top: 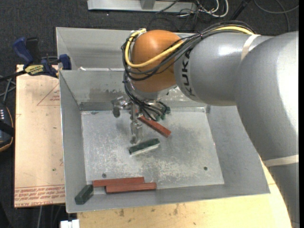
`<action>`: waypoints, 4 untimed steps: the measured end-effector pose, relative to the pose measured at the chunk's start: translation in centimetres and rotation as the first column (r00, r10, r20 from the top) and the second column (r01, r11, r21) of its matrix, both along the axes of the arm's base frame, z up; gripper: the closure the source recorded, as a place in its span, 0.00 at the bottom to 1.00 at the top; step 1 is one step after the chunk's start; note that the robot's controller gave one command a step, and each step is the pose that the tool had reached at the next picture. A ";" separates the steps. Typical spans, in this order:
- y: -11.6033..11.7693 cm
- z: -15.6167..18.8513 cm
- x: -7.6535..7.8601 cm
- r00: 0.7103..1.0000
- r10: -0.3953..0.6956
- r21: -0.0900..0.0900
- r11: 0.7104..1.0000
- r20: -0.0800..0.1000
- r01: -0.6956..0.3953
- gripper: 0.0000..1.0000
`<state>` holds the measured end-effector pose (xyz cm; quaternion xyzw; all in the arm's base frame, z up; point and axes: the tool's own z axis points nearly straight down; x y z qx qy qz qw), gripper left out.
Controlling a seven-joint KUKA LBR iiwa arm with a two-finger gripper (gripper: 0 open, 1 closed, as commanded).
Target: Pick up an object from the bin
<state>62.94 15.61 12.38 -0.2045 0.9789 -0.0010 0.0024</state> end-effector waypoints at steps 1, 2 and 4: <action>-2.8 -0.8 -0.3 0.998 0.061 0.002 0.998 -0.006 -0.061 0.00; -7.2 -3.5 -0.8 0.974 0.225 0.002 0.974 -0.001 -0.225 0.00; -5.2 -5.2 -5.7 0.923 0.385 0.003 0.923 -0.001 -0.385 1.00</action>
Offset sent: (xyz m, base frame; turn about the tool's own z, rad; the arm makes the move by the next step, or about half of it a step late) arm -0.0116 -0.0897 -0.0487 -0.2586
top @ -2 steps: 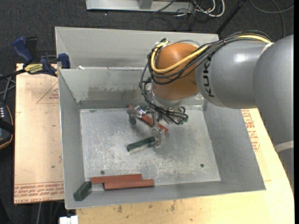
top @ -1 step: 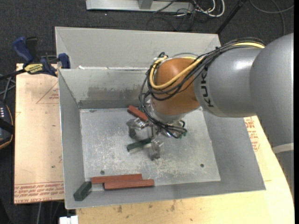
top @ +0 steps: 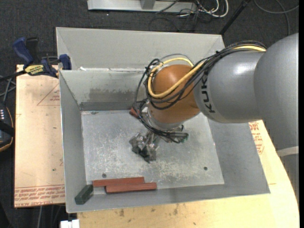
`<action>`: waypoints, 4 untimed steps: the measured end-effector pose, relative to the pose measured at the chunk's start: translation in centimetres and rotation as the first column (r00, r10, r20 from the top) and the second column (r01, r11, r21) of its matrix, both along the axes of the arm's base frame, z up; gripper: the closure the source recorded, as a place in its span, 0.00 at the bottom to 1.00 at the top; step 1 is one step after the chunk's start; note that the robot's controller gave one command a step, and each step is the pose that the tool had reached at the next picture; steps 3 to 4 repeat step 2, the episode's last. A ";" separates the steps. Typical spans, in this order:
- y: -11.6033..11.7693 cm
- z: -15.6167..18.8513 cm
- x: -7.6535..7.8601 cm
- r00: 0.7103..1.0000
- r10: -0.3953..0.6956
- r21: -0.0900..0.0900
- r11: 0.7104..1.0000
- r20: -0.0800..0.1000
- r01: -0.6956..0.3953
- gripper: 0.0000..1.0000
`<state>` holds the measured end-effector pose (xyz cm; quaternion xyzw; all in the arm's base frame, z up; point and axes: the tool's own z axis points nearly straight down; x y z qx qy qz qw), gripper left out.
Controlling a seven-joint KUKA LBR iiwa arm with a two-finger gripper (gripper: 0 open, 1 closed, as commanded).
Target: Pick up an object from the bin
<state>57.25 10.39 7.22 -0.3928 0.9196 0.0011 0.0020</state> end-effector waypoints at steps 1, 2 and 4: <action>-0.8 0.0 0.8 0.997 0.074 0.000 0.997 0.001 -0.074 1.00; -4.7 18.0 -1.0 0.968 0.250 -0.004 0.968 0.006 -0.250 1.00; -4.7 18.0 -1.0 0.968 0.250 -0.004 0.968 0.006 -0.250 1.00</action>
Offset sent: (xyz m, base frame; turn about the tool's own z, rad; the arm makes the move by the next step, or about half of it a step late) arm -0.0118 -0.0466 0.1773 -0.2583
